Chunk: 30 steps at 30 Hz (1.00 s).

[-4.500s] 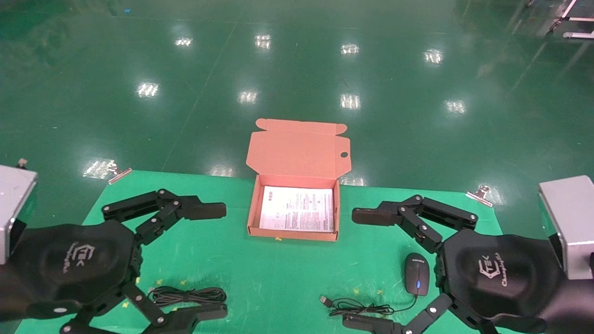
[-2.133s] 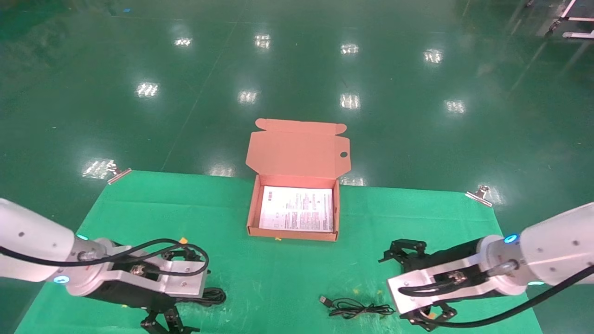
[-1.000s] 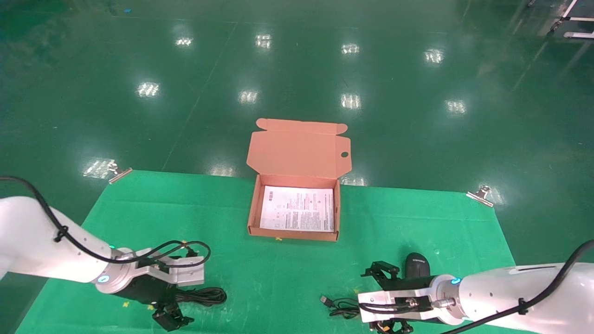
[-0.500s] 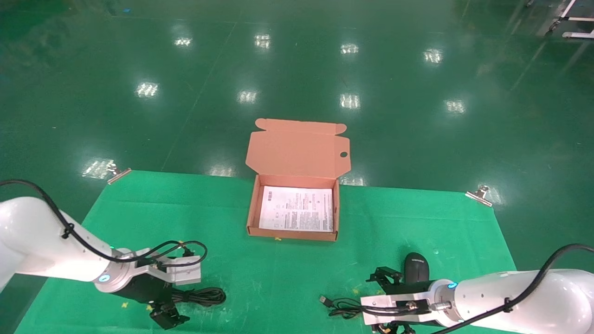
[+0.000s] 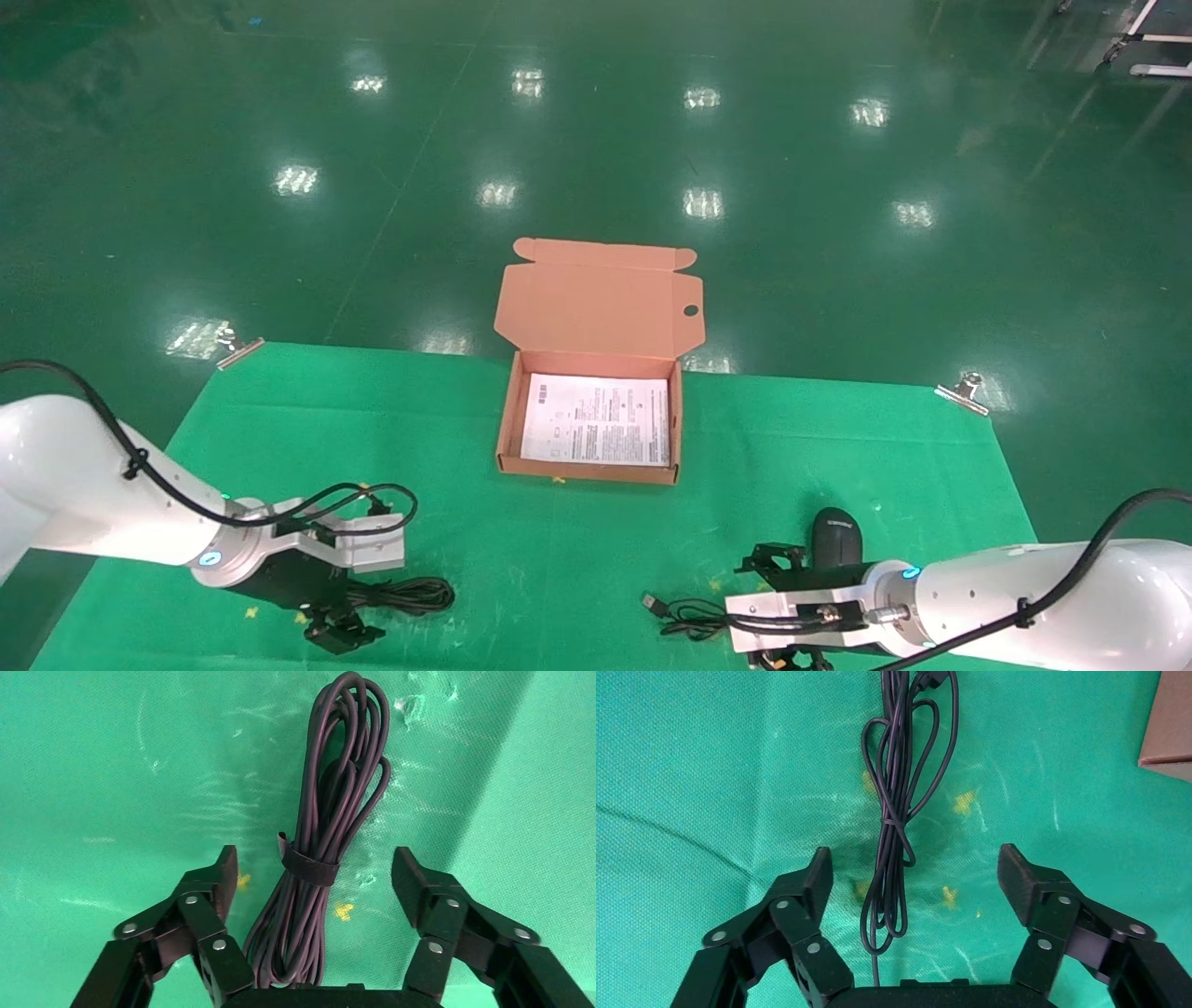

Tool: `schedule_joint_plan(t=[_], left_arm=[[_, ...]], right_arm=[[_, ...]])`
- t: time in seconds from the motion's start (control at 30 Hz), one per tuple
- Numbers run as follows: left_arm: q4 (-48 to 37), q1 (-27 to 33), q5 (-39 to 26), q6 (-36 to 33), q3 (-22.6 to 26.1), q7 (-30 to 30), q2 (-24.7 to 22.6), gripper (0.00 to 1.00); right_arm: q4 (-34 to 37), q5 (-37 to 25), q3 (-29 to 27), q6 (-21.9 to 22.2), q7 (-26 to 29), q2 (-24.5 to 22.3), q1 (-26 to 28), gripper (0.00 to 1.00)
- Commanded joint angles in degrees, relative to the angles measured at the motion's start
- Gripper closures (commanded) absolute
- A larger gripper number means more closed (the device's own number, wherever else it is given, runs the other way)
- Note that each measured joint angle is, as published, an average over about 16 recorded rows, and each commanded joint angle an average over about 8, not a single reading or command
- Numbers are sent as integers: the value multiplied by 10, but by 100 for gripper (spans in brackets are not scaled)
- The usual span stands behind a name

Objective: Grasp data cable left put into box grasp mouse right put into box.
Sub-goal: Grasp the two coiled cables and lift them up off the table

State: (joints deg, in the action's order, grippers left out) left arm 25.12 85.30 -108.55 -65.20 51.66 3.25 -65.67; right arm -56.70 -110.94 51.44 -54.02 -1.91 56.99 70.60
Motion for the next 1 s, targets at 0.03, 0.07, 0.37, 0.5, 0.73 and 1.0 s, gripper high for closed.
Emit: schedule_joint_plan(t=[0.03,0.07,0.37,0.5,0.73,1.0], left_arm=[[2,0,0,-1,0,1,1,100],[2,-1,0,-1,0,1,1,100],[5,-1,0,-1,0,2,2,100],[6,-1,0,-2,0,2,2,100],[6,-1,0,-2,0,2,2,100],[36,15,1,-7,-2,-11,12,100]], right_arm=[[-1,0,0,0,0,0,0,100],[-1,0,0,-1,1,-1,0,100],[-3,0,0,-1,1,-1,0,100],[-4,0,0,-1,1,-1,1,100],[-4,0,-1,-1,2,-2,1,100],[-20,7,-8,-4,5,-12,10,100]])
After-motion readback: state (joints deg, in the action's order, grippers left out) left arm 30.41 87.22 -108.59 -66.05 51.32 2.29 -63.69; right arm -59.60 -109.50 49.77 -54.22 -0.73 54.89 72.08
